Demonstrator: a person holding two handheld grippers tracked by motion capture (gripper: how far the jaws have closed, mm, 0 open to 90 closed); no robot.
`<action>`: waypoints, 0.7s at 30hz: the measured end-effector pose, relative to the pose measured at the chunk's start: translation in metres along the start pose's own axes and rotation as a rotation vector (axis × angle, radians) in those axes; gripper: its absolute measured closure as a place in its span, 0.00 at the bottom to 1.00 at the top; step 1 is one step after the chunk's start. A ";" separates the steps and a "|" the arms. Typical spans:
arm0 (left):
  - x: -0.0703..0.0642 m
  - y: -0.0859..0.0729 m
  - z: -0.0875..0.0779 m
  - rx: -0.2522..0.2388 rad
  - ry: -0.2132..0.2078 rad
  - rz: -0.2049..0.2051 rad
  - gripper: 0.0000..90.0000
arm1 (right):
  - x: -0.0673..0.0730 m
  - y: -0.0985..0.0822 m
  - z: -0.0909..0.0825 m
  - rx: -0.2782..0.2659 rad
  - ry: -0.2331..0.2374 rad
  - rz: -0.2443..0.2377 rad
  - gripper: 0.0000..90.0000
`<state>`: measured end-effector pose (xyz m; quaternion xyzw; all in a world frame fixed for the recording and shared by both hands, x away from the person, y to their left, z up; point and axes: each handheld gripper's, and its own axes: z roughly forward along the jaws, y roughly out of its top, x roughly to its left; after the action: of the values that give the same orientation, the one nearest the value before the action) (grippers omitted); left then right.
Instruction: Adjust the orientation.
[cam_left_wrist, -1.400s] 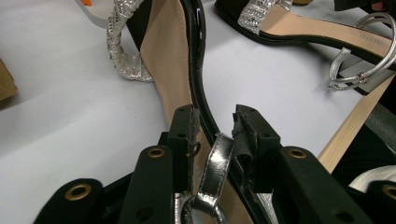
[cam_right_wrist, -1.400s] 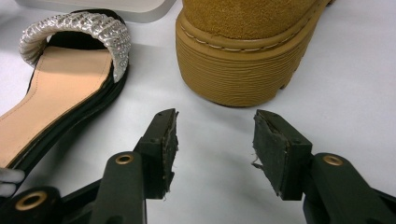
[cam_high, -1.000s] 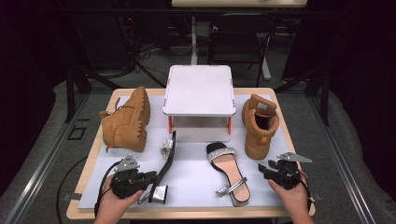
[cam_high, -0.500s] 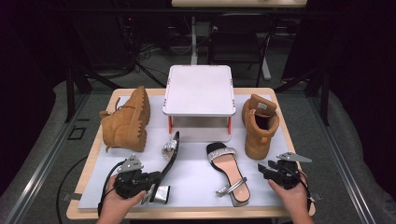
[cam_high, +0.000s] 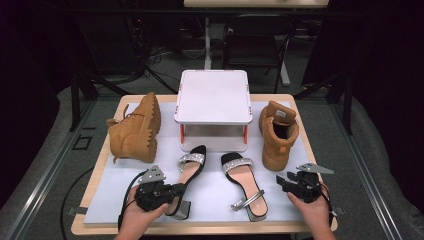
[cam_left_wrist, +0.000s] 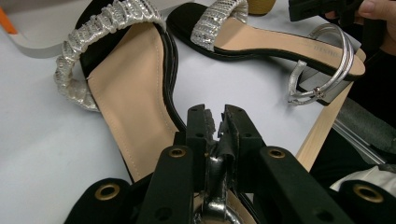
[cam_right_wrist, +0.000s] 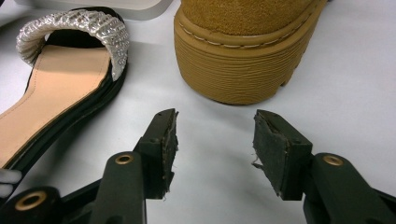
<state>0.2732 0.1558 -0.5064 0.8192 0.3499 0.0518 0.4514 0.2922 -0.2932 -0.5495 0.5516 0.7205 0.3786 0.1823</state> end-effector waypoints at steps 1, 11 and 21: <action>-0.001 0.001 0.002 0.005 -0.002 0.000 0.90 | 0.000 0.000 0.000 0.001 0.000 0.000 0.55; -0.008 0.004 0.017 0.024 -0.018 -0.004 0.90 | 0.000 0.000 0.000 -0.001 0.002 0.003 0.55; -0.012 0.002 0.030 0.056 -0.027 0.009 0.90 | -0.001 0.000 0.000 0.000 0.002 0.002 0.55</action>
<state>0.2776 0.1268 -0.5196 0.8336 0.3416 0.0330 0.4328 0.2921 -0.2940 -0.5495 0.5520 0.7202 0.3793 0.1810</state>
